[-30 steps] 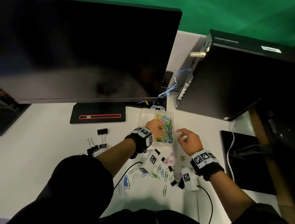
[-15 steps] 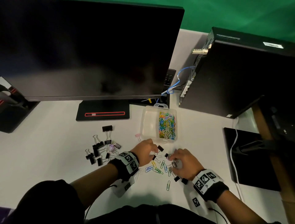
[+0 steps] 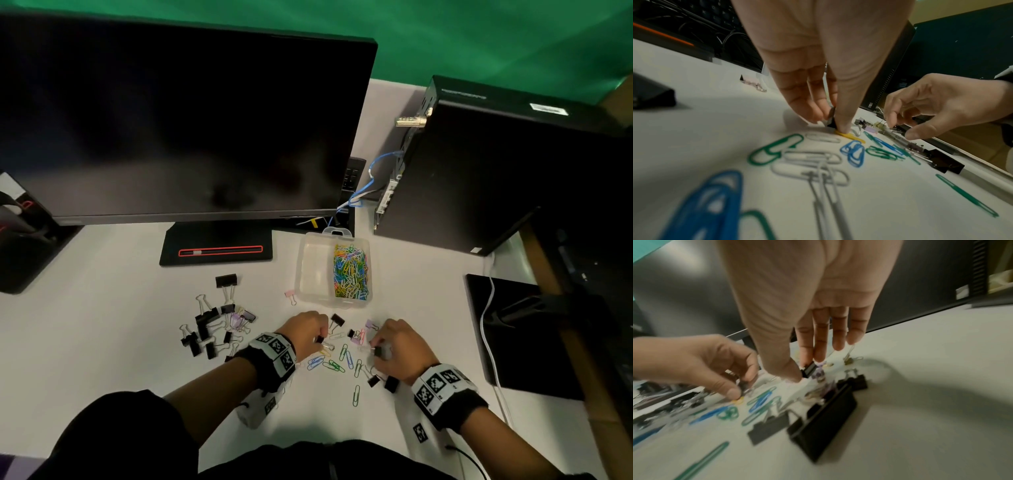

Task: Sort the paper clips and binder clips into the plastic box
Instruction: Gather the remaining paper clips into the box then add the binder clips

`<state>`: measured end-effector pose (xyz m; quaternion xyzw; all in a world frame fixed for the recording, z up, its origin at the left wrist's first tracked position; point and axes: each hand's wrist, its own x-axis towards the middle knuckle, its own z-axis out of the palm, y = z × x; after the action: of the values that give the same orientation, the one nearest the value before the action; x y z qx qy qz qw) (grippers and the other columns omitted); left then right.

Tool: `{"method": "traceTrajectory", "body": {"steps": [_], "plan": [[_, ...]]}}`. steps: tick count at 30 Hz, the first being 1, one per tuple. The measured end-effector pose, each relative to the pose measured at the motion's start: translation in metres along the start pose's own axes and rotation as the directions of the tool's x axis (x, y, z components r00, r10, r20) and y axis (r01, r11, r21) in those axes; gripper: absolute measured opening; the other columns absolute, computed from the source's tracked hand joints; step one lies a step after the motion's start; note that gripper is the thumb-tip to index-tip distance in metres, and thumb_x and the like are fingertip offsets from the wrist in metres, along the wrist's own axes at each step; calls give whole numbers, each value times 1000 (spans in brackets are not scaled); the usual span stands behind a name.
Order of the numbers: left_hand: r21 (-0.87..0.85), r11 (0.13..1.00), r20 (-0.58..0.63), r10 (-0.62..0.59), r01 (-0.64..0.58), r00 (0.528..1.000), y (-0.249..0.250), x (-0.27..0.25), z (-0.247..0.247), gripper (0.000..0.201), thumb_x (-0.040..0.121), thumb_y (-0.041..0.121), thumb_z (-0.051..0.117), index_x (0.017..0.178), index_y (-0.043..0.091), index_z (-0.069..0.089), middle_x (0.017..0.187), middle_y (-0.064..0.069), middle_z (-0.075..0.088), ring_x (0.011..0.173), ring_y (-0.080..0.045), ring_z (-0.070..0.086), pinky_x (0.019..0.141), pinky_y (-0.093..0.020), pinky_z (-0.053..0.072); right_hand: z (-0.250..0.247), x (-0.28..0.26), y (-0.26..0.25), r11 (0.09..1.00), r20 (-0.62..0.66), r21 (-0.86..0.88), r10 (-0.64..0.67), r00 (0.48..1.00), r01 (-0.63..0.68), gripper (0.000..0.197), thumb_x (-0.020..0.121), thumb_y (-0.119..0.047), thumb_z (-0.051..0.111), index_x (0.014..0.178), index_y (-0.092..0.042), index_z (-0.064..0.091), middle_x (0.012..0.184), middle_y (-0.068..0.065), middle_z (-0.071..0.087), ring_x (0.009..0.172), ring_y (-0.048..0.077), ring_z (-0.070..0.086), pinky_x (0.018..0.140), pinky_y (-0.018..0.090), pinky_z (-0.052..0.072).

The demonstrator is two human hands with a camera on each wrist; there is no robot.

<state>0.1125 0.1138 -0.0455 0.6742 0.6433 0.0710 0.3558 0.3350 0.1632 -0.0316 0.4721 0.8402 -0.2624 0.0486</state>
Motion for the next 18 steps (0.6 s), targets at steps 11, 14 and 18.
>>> {"method": "traceTrajectory", "body": {"steps": [11, 14, 18], "plan": [[-191, 979, -123, -93, 68, 988, -17, -5, -14, 13, 83, 16, 63, 85, 17, 50, 87, -2, 56, 78, -18, 50, 78, -31, 44, -12, -4, 35, 969, -63, -13, 244, 968, -245, 23, 77, -22, 65, 99, -16, 64, 101, 6, 60, 101, 23, 52, 81, 26, 42], [-145, 985, -144, -114, 93, 983, -24, -2, -17, 8, 85, 17, 61, 89, 14, 54, 90, -3, 57, 81, -16, 49, 79, -26, 41, -10, -3, 25, 979, -102, -33, 195, 975, -199, 26, 77, -15, 62, 103, -15, 62, 104, 6, 56, 102, 24, 50, 81, 30, 46], [-135, 983, -190, -152, 127, 970, -26, 3, -12, 15, 86, 20, 60, 96, 10, 57, 103, -5, 47, 98, -17, 50, 93, -26, 40, -1, 1, 4, 995, -92, -67, 63, 994, -69, 27, 82, -12, 54, 107, -16, 63, 102, 8, 54, 102, 26, 49, 75, 35, 47]]}}
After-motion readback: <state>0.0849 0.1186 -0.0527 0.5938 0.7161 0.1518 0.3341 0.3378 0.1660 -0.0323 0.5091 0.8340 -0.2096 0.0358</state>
